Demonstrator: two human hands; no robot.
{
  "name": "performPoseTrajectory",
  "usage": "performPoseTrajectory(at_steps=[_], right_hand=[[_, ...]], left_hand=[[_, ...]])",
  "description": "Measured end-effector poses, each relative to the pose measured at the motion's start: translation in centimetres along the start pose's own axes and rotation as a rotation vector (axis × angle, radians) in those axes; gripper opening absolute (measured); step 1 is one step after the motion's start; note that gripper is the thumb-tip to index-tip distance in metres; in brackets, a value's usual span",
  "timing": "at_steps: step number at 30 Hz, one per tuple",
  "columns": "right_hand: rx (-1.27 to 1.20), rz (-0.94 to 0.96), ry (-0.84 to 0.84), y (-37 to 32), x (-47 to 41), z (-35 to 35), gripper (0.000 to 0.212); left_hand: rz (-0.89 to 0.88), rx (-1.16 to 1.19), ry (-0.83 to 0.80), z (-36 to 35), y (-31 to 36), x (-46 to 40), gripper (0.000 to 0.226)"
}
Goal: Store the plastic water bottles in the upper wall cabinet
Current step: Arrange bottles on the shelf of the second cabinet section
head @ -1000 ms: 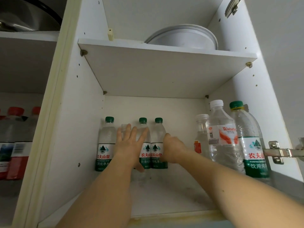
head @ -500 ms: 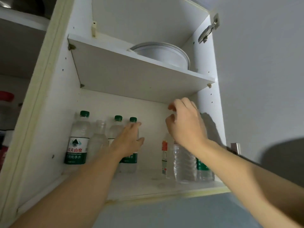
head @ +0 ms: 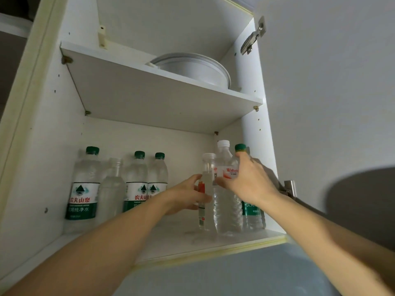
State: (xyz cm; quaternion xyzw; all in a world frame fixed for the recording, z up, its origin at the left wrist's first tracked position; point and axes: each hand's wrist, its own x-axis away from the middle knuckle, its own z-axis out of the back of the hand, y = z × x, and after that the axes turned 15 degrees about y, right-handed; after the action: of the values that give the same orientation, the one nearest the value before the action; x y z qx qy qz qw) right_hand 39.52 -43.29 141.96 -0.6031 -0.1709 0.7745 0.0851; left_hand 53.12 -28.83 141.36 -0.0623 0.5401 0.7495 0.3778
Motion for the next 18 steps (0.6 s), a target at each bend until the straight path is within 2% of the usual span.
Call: performPoseTrajectory(at_steps=[4, 10, 15, 18], right_hand=[[0.022, -0.011, -0.035, 0.1, 0.2, -0.2, 0.09], [0.04, -0.035, -0.098, -0.2, 0.4, 0.0, 0.083], [-0.016, -0.058, -0.112, -0.4, 0.3, 0.1, 0.083], [-0.09, -0.056, -0.138, -0.5, 0.2, -0.3, 0.087]], left_hand=[[-0.014, 0.023, -0.001, -0.3, -0.3, -0.3, 0.078], [-0.002, -0.049, 0.093, 0.5, -0.7, -0.6, 0.067], [0.097, -0.157, 0.143, 3.8, -0.8, -0.3, 0.066], [0.183, -0.133, 0.124, 6.8, -0.9, 0.3, 0.075]])
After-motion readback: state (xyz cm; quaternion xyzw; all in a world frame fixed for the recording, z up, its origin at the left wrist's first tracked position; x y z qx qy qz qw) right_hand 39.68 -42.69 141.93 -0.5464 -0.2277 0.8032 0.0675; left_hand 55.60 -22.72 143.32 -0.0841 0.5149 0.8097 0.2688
